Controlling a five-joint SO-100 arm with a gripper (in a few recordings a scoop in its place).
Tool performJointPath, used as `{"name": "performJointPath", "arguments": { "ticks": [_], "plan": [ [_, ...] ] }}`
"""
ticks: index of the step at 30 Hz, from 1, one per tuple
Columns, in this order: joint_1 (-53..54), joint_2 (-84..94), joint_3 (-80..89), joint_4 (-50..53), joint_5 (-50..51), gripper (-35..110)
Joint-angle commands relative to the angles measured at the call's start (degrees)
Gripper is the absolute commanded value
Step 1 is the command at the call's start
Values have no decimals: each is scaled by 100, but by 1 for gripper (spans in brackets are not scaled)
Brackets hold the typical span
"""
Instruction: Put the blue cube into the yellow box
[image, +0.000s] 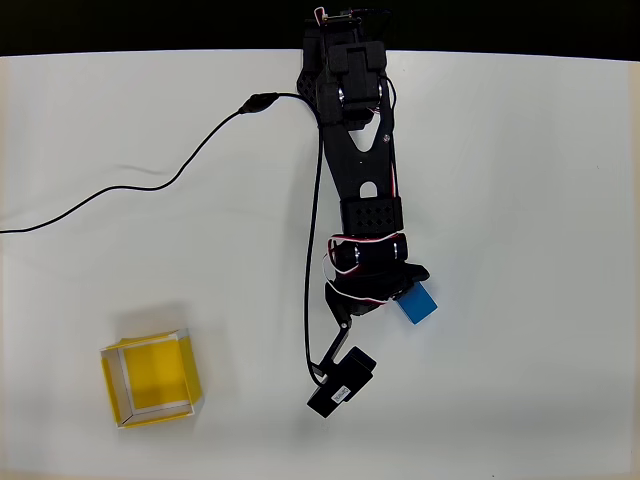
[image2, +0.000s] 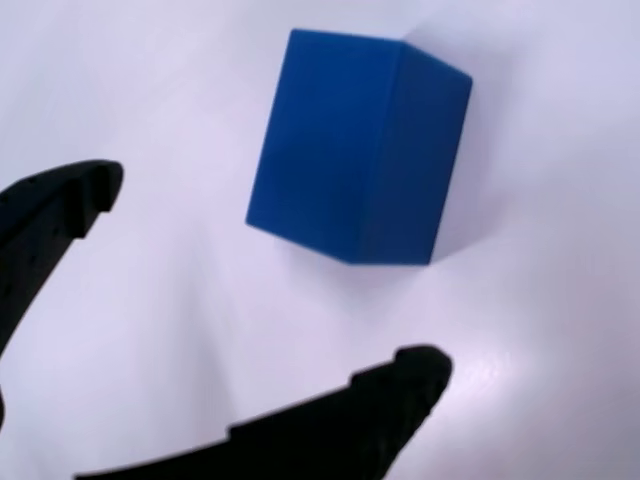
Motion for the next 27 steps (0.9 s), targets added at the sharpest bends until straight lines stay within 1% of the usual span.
{"name": "performJointPath", "arguments": {
  "ticks": [1, 15, 21, 27],
  "plan": [
    [-264, -9, -817, -185, -53, 56],
    [-633, -949, -1020, -325, 9, 56],
    [-650, -1248, -1020, -606, 18, 55],
    [-712, -1485, -1011, -844, 114, 50]
  ]
}}
